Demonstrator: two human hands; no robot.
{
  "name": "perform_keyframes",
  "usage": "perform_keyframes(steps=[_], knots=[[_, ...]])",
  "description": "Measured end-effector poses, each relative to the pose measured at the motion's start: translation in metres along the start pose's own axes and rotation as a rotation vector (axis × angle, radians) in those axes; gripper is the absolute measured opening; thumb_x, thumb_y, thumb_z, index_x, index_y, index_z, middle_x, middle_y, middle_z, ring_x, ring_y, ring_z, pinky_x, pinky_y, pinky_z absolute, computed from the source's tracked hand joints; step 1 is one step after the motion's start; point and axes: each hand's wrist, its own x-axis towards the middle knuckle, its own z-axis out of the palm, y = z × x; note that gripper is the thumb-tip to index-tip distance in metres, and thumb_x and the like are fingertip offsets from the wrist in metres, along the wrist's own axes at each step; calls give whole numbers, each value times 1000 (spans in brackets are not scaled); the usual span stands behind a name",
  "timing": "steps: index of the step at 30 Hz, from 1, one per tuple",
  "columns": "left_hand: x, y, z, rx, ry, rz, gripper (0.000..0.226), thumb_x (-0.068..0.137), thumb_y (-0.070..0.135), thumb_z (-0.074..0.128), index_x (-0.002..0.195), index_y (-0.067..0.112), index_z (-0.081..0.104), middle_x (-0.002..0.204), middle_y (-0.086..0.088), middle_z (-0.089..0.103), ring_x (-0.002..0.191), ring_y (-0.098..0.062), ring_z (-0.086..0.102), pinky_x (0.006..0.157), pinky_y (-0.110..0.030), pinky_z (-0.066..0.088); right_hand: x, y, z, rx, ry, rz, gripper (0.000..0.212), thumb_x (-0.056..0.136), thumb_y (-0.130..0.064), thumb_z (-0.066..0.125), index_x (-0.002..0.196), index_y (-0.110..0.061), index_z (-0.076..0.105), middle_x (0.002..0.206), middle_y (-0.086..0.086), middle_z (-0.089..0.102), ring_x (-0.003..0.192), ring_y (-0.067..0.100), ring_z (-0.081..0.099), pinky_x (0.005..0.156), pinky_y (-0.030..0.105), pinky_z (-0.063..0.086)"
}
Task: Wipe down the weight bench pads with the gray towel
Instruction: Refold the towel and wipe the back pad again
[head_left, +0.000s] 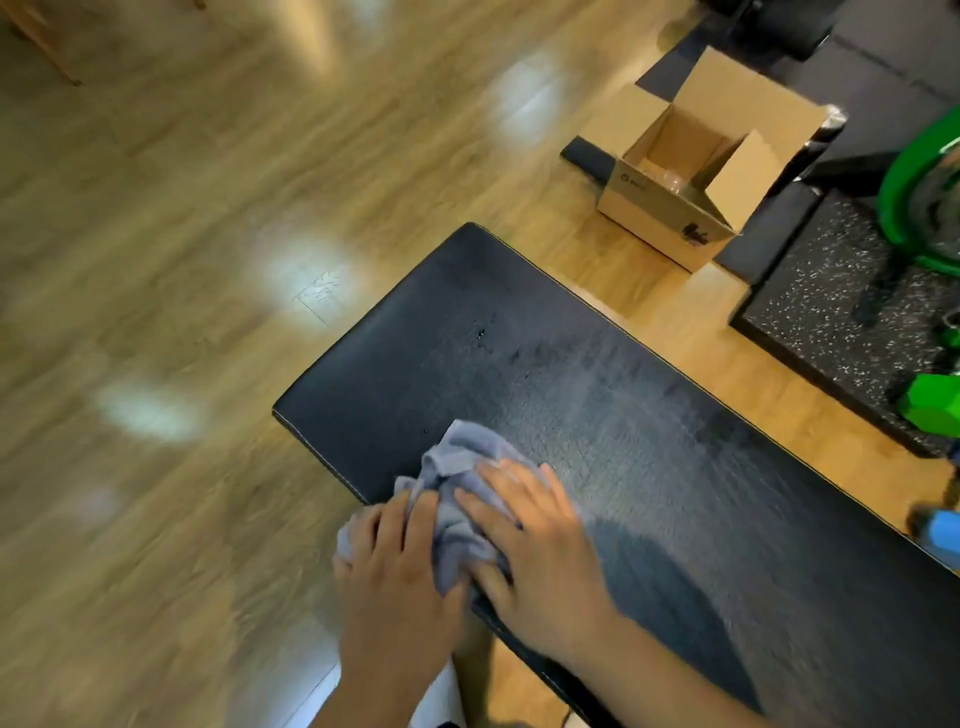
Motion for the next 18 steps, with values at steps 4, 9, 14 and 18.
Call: perform_keyframes(steps=[4, 9, 14, 18], knots=[[21, -1, 2, 113, -20, 53, 68, 74, 59, 53, 128, 20, 40, 128, -9, 57, 110, -37, 51, 80, -53, 49, 19, 23, -3, -89, -47, -152, 47, 91, -38, 49, 138, -30, 47, 144, -3, 47, 137, 20, 38, 116, 51, 21], [147, 52, 1, 123, 104, 144, 62, 76, 56, 52, 123, 16, 49, 123, -8, 54, 102, -33, 49, 86, -47, 36, 99, 91, -44, -193, -6, 40, 57, 88, -47, 33, 140, -29, 45, 147, -2, 46, 138, 23, 37, 113, 62, 15], [230, 73, -4, 107, 16, 110, 59, 83, 48, 57, 133, 22, 40, 136, -1, 42, 120, -29, 38, 94, -50, 33, 163, 107, -62, -109, 118, 246, 50, 94, -44, 43, 142, -32, 44, 152, 1, 37, 141, 24, 29, 116, 57, 5], [163, 36, -8, 43, 86, 97, 62, 78, 46, 58, 132, 19, 44, 134, -6, 49, 113, -32, 46, 88, -51, 41, 120, 63, -27, -70, 171, 190, 53, 89, -43, 42, 139, -27, 48, 142, 4, 49, 135, 25, 40, 116, 52, 19]])
